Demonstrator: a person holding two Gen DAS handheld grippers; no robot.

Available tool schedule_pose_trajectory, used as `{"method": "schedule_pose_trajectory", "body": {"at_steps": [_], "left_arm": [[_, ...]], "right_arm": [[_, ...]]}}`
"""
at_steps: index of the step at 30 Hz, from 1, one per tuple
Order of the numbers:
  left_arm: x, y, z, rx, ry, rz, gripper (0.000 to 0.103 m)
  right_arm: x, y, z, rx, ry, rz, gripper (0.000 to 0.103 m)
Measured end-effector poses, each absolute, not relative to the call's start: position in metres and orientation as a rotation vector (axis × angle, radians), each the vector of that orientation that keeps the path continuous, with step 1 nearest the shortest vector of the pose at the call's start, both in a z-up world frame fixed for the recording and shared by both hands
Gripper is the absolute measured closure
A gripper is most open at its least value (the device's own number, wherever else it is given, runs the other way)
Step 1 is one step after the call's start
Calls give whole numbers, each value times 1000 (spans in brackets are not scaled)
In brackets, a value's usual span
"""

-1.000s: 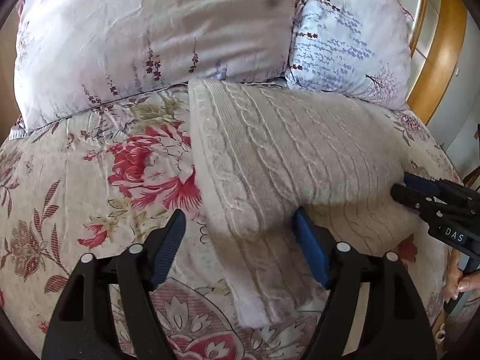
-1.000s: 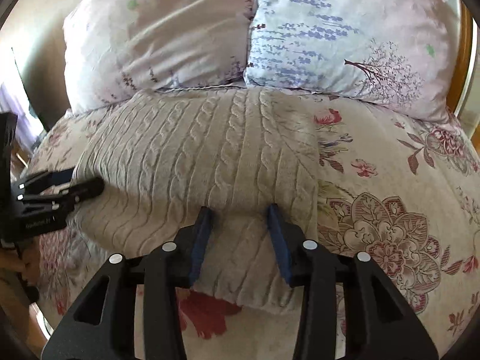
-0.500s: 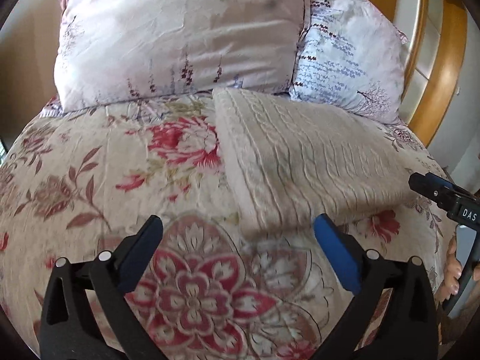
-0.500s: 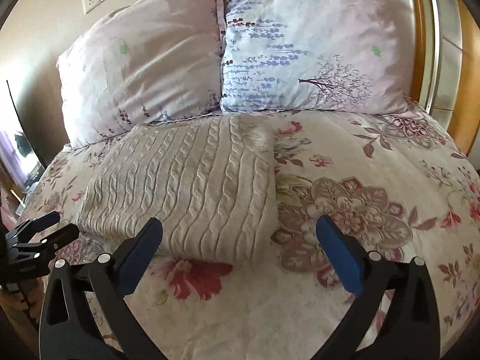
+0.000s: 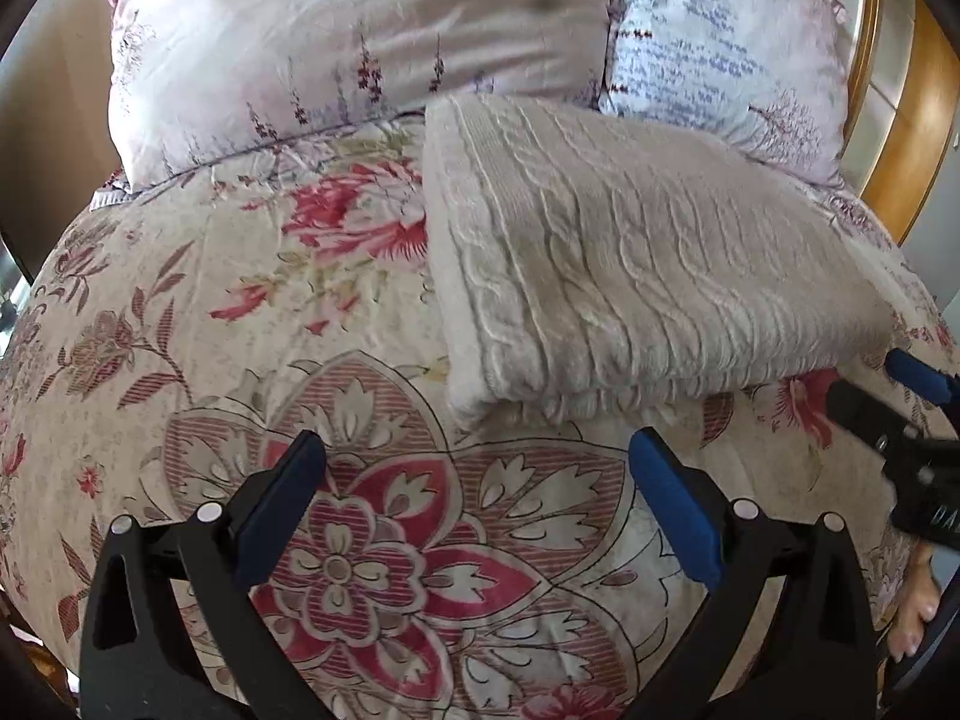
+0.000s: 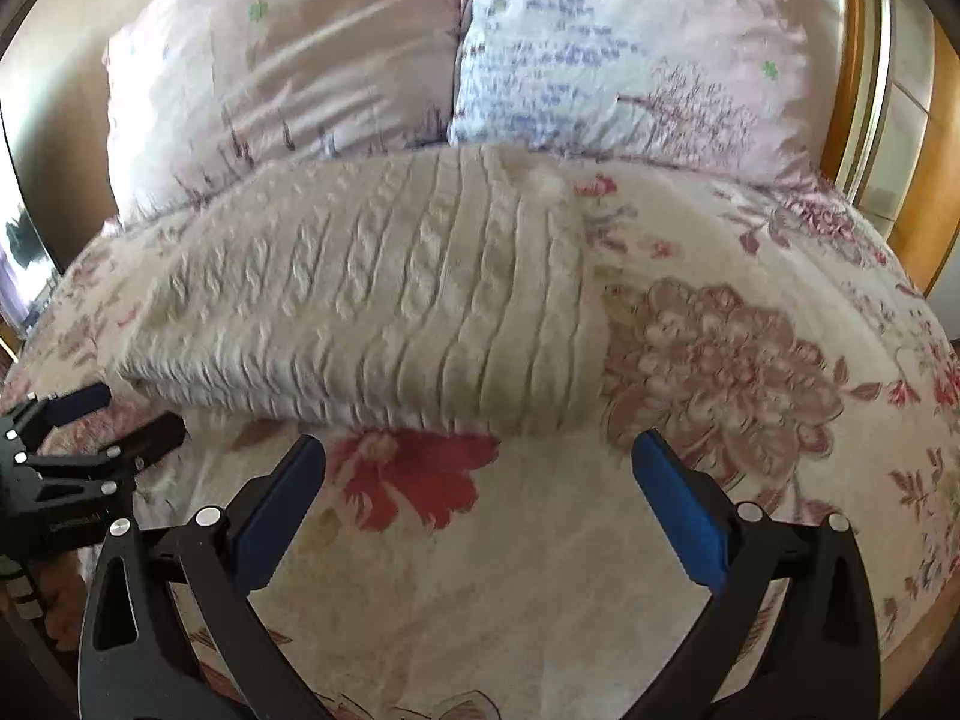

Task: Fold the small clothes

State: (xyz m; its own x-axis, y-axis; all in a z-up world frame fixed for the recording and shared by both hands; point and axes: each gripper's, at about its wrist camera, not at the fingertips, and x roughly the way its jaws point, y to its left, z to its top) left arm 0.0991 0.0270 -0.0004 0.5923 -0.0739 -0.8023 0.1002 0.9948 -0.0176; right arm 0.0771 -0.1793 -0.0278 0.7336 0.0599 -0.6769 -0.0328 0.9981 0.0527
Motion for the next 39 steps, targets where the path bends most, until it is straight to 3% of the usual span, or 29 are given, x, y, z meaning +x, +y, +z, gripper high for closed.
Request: {"method": "schedule_pose_trajectory", "body": {"at_steps": [39], "left_arm": [[99, 21, -7, 49, 935, -101, 2]], "right_arm": [[84, -169, -37, 4, 800, 15, 1]]}}
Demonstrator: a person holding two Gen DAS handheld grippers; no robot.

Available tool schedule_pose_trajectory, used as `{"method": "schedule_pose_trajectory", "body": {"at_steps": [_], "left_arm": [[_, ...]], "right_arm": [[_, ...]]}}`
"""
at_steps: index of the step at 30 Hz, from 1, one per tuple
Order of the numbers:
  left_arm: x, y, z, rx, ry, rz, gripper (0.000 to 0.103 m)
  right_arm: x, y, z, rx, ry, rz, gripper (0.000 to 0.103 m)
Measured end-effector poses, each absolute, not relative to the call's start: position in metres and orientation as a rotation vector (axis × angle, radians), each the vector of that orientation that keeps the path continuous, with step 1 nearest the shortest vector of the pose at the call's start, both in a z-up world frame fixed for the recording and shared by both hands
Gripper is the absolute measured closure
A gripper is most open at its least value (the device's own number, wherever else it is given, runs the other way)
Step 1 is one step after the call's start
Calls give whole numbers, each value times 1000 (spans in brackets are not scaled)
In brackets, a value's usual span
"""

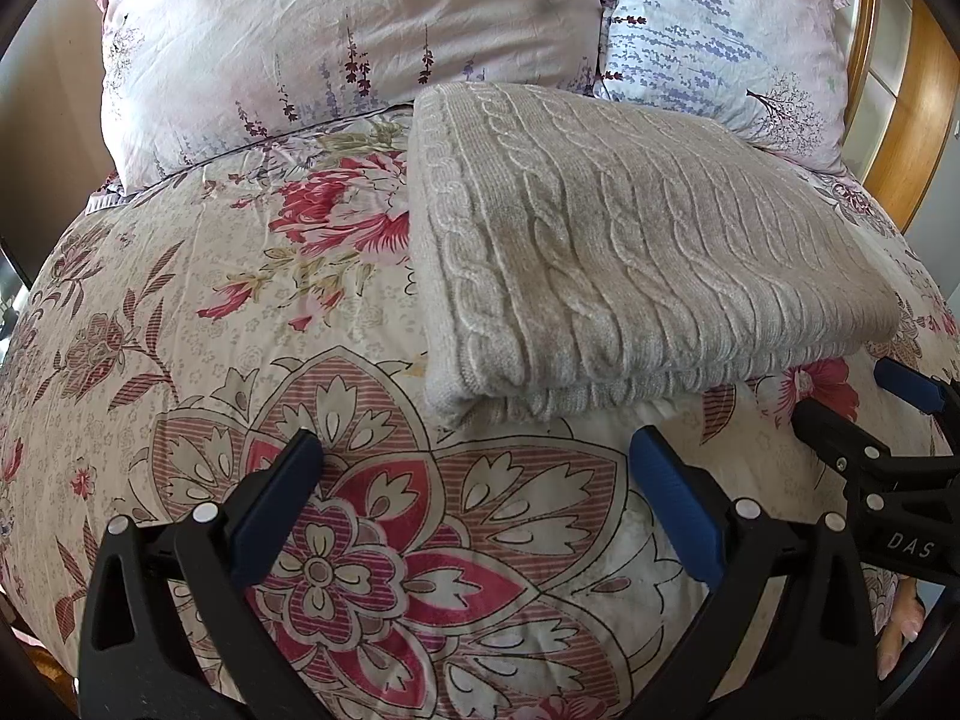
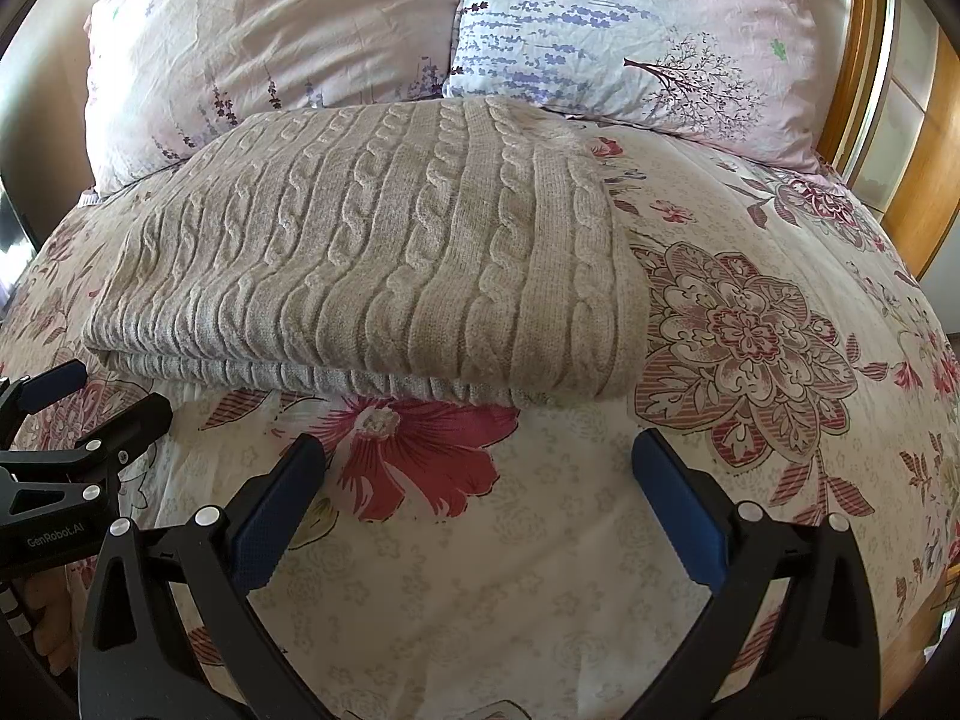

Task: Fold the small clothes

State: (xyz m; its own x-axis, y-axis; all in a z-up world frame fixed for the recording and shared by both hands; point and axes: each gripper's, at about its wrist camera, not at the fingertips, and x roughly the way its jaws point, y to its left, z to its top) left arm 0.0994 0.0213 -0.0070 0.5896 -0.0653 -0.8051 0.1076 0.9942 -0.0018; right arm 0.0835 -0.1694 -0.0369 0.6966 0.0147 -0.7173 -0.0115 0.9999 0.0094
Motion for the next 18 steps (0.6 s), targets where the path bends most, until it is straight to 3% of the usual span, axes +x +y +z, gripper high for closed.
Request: {"method": "schedule_pose_trajectory", "body": {"at_steps": [18], "left_arm": [[100, 21, -7, 48, 935, -100, 2]], "right_arm": [[84, -170, -37, 2, 800, 18, 1]]}}
